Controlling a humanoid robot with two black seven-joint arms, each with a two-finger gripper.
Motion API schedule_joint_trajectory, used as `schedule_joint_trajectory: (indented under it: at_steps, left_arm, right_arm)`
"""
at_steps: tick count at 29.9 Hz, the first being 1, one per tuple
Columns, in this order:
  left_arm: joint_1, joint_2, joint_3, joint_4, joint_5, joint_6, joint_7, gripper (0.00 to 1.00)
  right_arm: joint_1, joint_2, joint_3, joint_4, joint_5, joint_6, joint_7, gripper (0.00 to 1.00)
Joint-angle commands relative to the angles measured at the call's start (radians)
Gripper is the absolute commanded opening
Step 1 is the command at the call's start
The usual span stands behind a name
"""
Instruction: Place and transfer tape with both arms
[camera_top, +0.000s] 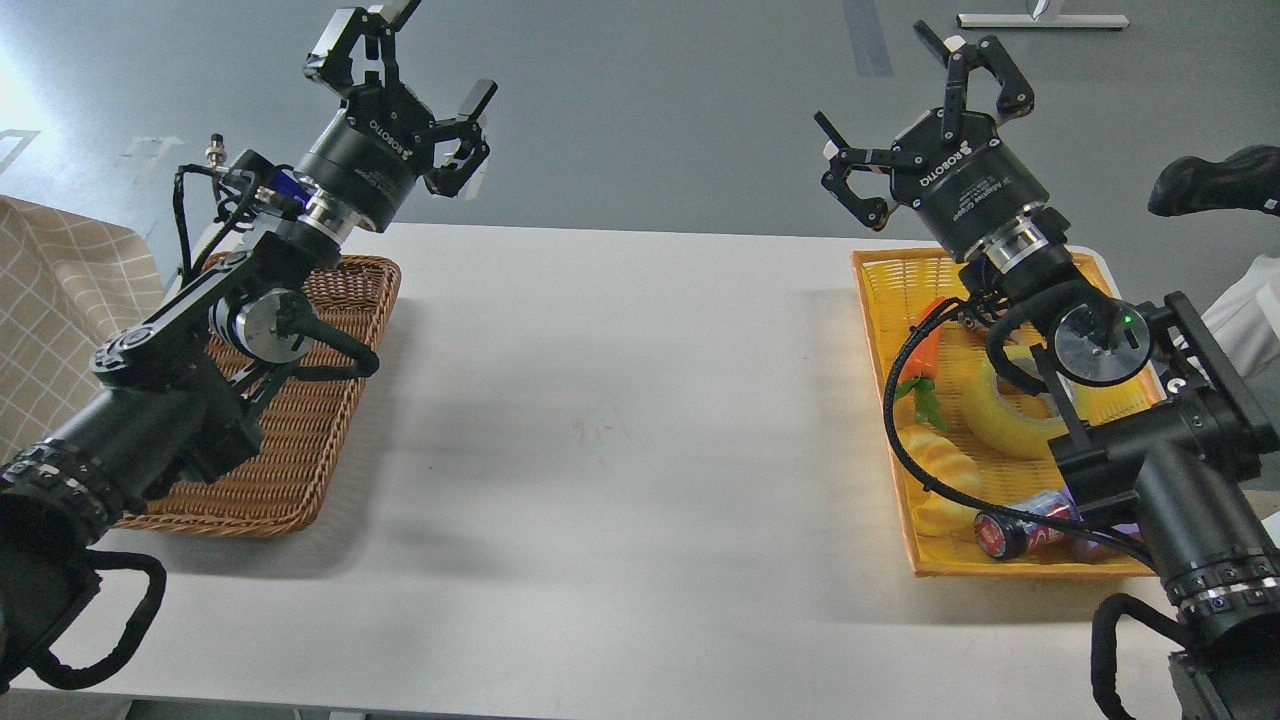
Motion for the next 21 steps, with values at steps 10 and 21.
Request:
schedule_joint_trajectory:
  at_steps: [10, 21]
  left_arm:
    - [-0.003, 0.0, 0.0, 0.0, 0.0, 0.0, 0.0, 0.98]
    - [-0.003, 0.001, 0.0, -0.005, 0.0, 0.0, 0.0, 0.98]
  right_arm:
    - [0.004, -0.002, -0.015, -0.002, -0.005, 0.0, -0.003, 1.0]
    - [0.105, -0.194, -0.265, 0.003, -0.077, 0.0, -0.003, 1.0]
